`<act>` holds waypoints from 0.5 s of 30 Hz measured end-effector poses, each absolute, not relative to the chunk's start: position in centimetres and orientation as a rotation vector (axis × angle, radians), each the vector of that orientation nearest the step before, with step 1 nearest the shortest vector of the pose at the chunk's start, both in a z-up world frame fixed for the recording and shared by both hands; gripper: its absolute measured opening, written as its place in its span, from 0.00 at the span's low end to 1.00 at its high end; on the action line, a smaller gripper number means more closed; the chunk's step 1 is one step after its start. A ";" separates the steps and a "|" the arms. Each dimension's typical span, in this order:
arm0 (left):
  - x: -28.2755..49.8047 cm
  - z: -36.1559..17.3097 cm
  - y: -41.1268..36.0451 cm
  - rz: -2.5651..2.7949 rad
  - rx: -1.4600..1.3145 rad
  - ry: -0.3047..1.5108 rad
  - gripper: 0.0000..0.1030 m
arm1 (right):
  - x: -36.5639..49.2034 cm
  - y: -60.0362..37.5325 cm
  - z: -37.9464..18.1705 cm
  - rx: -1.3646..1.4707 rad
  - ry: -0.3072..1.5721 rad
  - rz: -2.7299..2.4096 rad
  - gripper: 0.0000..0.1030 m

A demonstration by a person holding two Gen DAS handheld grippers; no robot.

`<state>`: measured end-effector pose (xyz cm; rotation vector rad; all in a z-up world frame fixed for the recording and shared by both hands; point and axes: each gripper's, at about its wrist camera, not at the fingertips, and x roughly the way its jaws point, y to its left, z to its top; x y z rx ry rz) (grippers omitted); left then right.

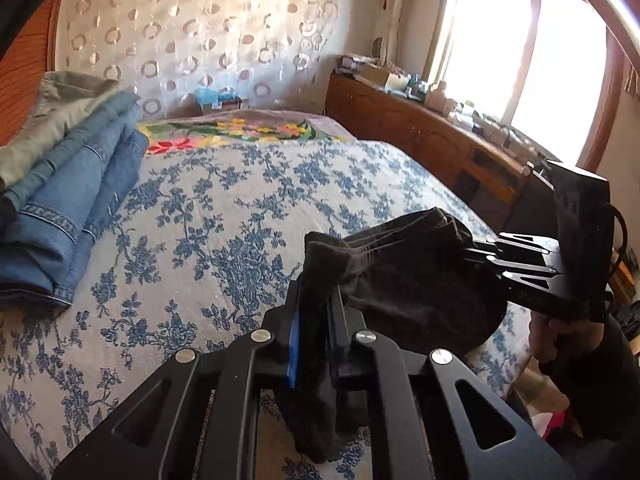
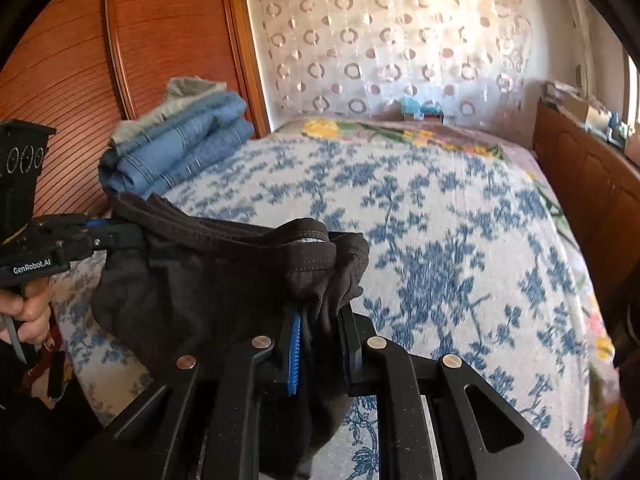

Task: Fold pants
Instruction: 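Lift the folded black pants with the left tool toward the jeans stack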

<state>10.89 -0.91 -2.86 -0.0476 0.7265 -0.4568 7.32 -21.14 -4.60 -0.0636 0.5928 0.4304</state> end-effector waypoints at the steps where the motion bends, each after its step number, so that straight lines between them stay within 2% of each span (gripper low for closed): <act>1: 10.7 -2.5 -0.8 -0.454 -0.052 0.717 0.11 | 7.1 -21.1 -4.2 -0.070 0.581 0.434 0.14; 15: 10.6 0.8 1.0 -0.393 -0.038 0.621 0.11 | 5.5 -18.5 2.2 -0.171 0.437 0.465 0.14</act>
